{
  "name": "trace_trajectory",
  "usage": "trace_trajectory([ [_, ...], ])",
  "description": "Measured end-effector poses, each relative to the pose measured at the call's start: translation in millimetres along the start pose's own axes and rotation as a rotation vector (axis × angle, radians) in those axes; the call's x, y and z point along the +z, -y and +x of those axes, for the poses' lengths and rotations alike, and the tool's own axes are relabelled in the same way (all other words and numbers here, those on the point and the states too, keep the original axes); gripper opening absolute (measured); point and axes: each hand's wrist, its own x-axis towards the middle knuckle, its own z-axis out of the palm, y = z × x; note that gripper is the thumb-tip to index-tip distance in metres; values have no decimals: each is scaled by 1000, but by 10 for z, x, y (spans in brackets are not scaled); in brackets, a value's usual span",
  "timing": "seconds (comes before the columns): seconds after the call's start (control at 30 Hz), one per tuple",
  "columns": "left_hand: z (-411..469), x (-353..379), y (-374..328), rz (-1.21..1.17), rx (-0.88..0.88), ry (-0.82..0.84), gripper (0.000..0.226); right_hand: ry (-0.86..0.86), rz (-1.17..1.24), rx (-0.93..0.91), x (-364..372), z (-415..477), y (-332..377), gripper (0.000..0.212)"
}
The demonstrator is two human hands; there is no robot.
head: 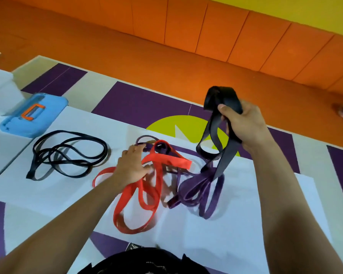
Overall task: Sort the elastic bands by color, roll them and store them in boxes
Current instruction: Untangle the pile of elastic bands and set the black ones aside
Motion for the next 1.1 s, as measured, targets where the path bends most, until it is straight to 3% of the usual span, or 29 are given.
trace_trajectory([
  [0.1,-126,13,-426,-268,268,132,43,-1,53,25,37,-33,-4,23],
  [0.17,-250,42,-695,-333,384,181,41,-39,152,70,83,-43,22,24],
  [0.23,-352,104,-927,-340,459,175,55,-91,248,125,153,-48,50,25],
  [0.3,-408,113,-1088,-446,441,141,78,-105,287,162,237,-76,97,24],
  [0.37,-435,35,-1202,-550,431,70,84,-66,262,159,338,-104,125,23],
  [0.5,-401,-206,-1337,-707,416,46,47,87,152,190,519,-134,126,19],
  [0.6,-385,-305,-1268,-706,302,-99,36,110,54,176,585,-151,88,22],
  [0.73,-396,-368,-1117,-754,280,-112,7,153,-90,163,629,-137,-1,47],
  [0.83,-333,-427,-1028,-786,293,-113,9,235,-131,214,693,-59,-167,60],
  [0.93,-257,-474,-914,-836,206,-142,3,309,-261,241,749,-73,-577,46],
  [1.03,-238,-464,-786,-881,111,-144,13,540,-412,227,863,-285,-994,23],
  [1.1,-281,-449,-736,-924,61,-148,14,633,-425,237,988,-388,-1218,30],
])
